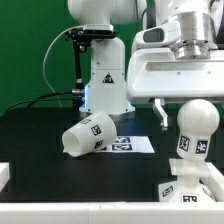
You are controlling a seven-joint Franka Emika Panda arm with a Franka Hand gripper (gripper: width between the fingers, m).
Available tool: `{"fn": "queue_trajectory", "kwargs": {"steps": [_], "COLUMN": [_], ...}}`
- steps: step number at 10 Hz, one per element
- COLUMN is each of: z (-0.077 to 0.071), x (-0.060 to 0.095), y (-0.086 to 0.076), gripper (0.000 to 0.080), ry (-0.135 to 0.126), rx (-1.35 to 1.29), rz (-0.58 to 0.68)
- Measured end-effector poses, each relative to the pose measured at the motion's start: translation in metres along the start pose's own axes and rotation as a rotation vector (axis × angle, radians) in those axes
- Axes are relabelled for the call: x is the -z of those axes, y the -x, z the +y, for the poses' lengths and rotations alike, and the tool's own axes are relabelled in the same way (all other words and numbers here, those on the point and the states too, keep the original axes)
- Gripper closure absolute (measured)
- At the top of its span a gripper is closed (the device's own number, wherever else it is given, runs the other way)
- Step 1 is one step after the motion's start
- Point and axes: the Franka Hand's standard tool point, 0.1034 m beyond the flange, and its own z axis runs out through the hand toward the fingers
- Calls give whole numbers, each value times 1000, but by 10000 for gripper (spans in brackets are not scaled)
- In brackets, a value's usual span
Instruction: Assemble lamp
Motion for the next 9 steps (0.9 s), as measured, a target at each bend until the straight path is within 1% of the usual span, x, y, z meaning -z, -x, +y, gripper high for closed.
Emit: {"fn": "queue_trajectory", "kwargs": {"steps": [1, 2, 3, 4, 5, 6, 8, 9], "z": [0, 0, 0, 2, 5, 7, 7, 7], "x": [7, 5, 2, 0, -4, -3, -2, -2], "y": [-6, -2, -1, -5, 0, 3, -4, -4], "gripper": [101, 101, 101, 101, 101, 101, 101, 101], "ry": [-7, -11, -17, -16, -12, -9, -1, 3], "rx": [-9, -15, -23, -28, -27, -23, -10, -25], "rz": [-10, -81, -189, -242, -301, -375, -394, -395]}}
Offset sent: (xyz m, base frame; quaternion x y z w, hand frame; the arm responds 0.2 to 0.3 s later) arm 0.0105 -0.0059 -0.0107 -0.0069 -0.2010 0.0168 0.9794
